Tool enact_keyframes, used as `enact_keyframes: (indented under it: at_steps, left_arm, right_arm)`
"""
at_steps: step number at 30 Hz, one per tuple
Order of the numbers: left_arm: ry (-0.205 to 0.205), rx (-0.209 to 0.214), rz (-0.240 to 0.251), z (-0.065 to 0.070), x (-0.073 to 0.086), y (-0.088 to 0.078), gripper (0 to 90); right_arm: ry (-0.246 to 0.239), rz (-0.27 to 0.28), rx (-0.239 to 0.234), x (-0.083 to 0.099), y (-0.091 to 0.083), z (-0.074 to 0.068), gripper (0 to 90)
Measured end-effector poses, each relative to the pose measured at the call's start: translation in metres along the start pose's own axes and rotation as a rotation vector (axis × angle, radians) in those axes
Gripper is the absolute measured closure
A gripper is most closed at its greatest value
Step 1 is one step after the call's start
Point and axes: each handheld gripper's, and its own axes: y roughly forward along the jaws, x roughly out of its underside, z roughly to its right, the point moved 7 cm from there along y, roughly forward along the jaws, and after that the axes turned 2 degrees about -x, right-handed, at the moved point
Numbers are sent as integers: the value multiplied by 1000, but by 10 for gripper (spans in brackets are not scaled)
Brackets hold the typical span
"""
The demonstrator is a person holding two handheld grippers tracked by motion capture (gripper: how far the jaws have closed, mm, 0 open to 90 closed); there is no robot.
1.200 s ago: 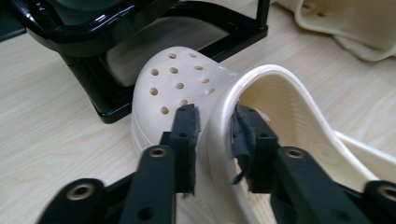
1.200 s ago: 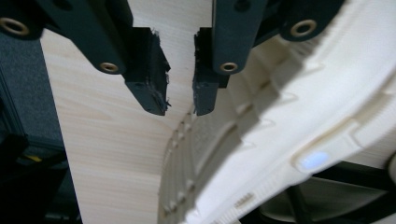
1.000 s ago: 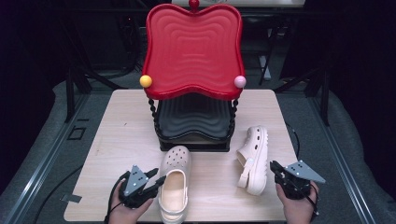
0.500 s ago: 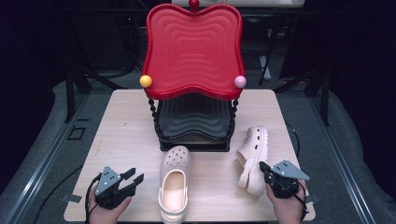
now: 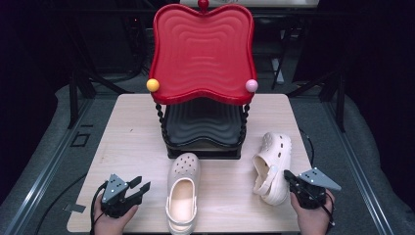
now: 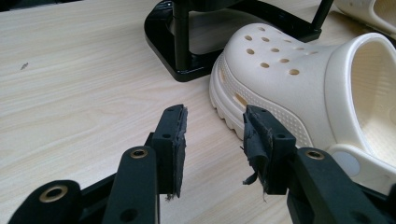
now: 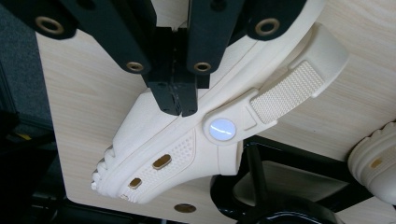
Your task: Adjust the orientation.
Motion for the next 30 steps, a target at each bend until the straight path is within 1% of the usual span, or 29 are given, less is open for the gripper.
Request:
enact_keyframes:
  at_steps: [2,3,4,5,8,10,11,12,13,14,15,18,21,22,23,24,25,26,27,28,29,30]
  left_arm:
    - [-2,4,0,0,1,1,588]
    - [-2,5,-1,0,1,1,588]
    - [4,6,-6,1,1,1,589]
    - [4,6,-6,1,1,1,588]
    - [10,10,-13,2,2,3,591]
    - [13,12,-16,3,2,4,591]
    - [13,12,-16,3,2,4,591]
    - [14,12,-16,4,2,4,591]
    - [13,13,-15,4,2,4,591]
    - [7,17,-11,5,2,4,591]
    - [7,17,-11,5,2,4,591]
    - [6,19,-9,6,2,4,590]
    - [15,16,-17,7,2,4,591]
    - [13,17,-16,7,2,5,590]
    - [13,17,-16,7,2,5,591]
    - [13,18,-18,7,2,5,591]
    - [12,17,-18,7,2,5,591]
    - [12,18,-18,7,3,4,591]
    - [12,18,-18,7,3,4,591]
    - [8,17,-9,7,2,5,591]
    - [6,22,-11,7,2,4,591]
    - [5,21,-10,6,2,4,591]
  right_arm:
    - [21,-1,8,2,-2,4,900]
    - [22,-6,14,3,-3,6,900]
    - [31,-7,35,4,-3,10,900]
    - [31,-7,35,4,-3,10,900]
    - [38,-15,53,7,-2,19,900]
    - [53,-20,66,9,-2,24,900]
    - [53,-20,66,9,-2,24,900]
    - [59,-25,75,11,-2,28,900]
    - [66,-32,82,13,-2,31,900]
    - [87,-37,91,17,-1,37,900]
    - [87,-37,91,17,-1,37,900]
    - [102,-48,104,21,0,43,900]
    - [114,-62,118,24,2,48,900]
    - [122,-75,125,27,3,51,900]
    - [122,-75,125,27,3,51,900]
    - [143,-86,127,31,4,55,900]
    - [143,-86,127,31,4,55,900]
    - [169,-102,127,36,7,59,900]
    - [169,-102,127,36,7,59,900]
    - [188,-139,119,42,8,63,900]
    - [188,-139,119,42,8,63,900]
    - [209,-127,109,43,10,62,900]
